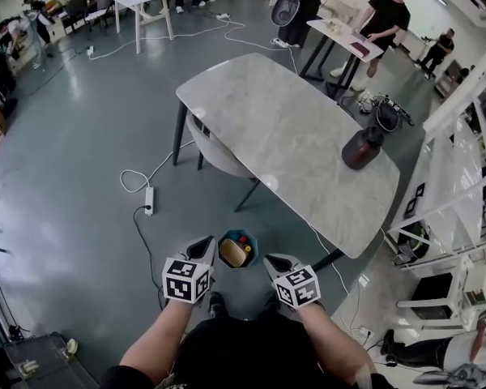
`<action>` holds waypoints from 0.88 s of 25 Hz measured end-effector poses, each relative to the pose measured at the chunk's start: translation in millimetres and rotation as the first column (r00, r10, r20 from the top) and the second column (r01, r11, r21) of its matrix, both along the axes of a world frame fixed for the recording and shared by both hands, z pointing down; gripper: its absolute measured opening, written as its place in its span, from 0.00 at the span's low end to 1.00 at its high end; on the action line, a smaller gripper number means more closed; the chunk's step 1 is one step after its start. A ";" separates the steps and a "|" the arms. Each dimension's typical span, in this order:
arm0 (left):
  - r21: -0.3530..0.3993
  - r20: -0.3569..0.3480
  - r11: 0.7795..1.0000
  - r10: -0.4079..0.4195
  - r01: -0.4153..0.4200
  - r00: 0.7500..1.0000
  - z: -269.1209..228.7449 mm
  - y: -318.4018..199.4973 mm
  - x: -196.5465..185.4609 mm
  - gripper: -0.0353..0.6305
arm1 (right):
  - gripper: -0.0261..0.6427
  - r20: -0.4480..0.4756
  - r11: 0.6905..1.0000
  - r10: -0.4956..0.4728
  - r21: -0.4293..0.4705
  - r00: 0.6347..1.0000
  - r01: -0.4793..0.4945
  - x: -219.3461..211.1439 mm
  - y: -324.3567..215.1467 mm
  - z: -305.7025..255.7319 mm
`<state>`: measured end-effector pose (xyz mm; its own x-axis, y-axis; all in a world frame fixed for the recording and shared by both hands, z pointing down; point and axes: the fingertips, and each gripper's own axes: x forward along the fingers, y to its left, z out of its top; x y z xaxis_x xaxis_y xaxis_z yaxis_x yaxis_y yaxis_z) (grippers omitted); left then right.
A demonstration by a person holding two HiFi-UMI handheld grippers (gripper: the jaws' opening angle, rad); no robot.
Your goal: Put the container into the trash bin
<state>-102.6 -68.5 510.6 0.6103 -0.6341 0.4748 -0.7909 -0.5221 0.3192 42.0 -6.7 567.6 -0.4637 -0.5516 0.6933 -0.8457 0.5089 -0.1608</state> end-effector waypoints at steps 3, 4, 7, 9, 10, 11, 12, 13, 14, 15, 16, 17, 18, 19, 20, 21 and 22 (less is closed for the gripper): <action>0.025 -0.018 0.999 -0.026 0.027 0.999 -16.6 -15.0 11.5 0.06 | 0.03 0.023 1.000 -0.012 0.029 1.000 0.011 10.1 -11.1 -16.5; 0.029 -0.026 0.999 -0.034 0.034 0.999 -21.3 -18.0 17.2 0.06 | 0.03 0.029 0.999 -0.016 0.036 0.999 0.015 15.2 -12.4 -20.6; 0.061 -0.030 0.997 -0.039 0.041 0.999 -35.5 -23.4 38.6 0.06 | 0.03 0.038 0.998 -0.026 0.065 0.999 0.024 36.8 -16.7 -32.0; 0.097 -0.006 0.995 -0.033 0.033 0.999 -44.7 -23.1 53.5 0.06 | 0.03 0.049 0.996 -0.023 0.084 0.999 0.019 54.3 -19.4 -38.8; 0.115 0.006 0.993 -0.032 0.031 0.999 -49.1 -22.3 60.4 0.06 | 0.03 0.057 0.996 -0.020 0.092 0.998 0.014 63.3 -20.6 -42.4; 0.128 0.011 0.991 -0.035 0.034 0.999 -53.5 -21.3 67.0 0.06 | 0.03 0.067 0.995 -0.017 0.100 0.998 0.010 72.0 -21.6 -46.2; 0.136 0.007 0.990 -0.042 0.040 0.999 -58.0 -20.2 73.2 0.06 | 0.03 0.076 0.994 -0.016 0.109 0.997 0.008 80.3 -22.5 -50.4; 0.139 -0.006 0.989 -0.050 0.050 0.999 -62.8 -19.3 79.1 0.06 | 0.03 0.085 0.993 -0.017 0.119 0.996 0.007 88.2 -23.5 -55.0; 0.139 -0.020 0.988 -0.058 0.060 0.998 -67.9 -18.6 84.8 0.06 | 0.03 0.094 0.992 -0.018 0.129 0.995 0.006 95.9 -24.9 -59.8; 0.141 -0.030 0.988 -0.065 0.069 0.997 -73.3 -18.2 90.2 0.06 | 0.03 0.104 0.990 -0.018 0.138 0.994 0.004 103.3 -26.6 -64.8; 0.146 -0.034 0.987 -0.070 0.075 0.997 -78.7 -17.8 95.2 0.06 | 0.03 0.115 0.989 -0.017 0.146 0.993 0.000 110.3 -28.3 -69.6; 0.152 -0.032 0.985 -0.074 0.078 0.997 -83.8 -17.4 99.8 0.06 | 0.03 0.127 0.988 -0.017 0.154 0.992 -0.003 116.6 -30.0 -74.3; 0.159 -0.027 0.984 -0.076 0.079 0.997 -88.5 -17.1 104.1 0.06 | 0.03 0.138 0.987 -0.017 0.162 0.990 -0.005 122.5 -31.6 -79.0; 0.167 -0.022 0.983 -0.077 0.079 0.997 -93.0 -16.6 108.4 0.06 | 0.03 0.146 0.985 -0.019 0.170 0.989 -0.006 128.5 -32.9 -83.6; 0.174 -0.018 0.981 -0.078 0.080 0.997 -97.4 -16.2 112.9 0.06 | 0.03 0.150 0.984 -0.023 0.180 0.988 -0.005 134.9 -33.9 -88.6; 0.183 -0.015 0.980 -0.082 0.083 0.997 -101.9 -16.2 117.6 0.06 | 0.03 0.150 0.981 -0.029 0.192 0.988 -0.001 141.8 -34.5 -93.7; 0.192 -0.015 0.977 -0.087 0.088 0.996 -106.6 -16.8 122.1 0.06 | 0.03 0.143 0.979 -0.038 0.206 0.989 0.008 148.8 -35.0 -98.7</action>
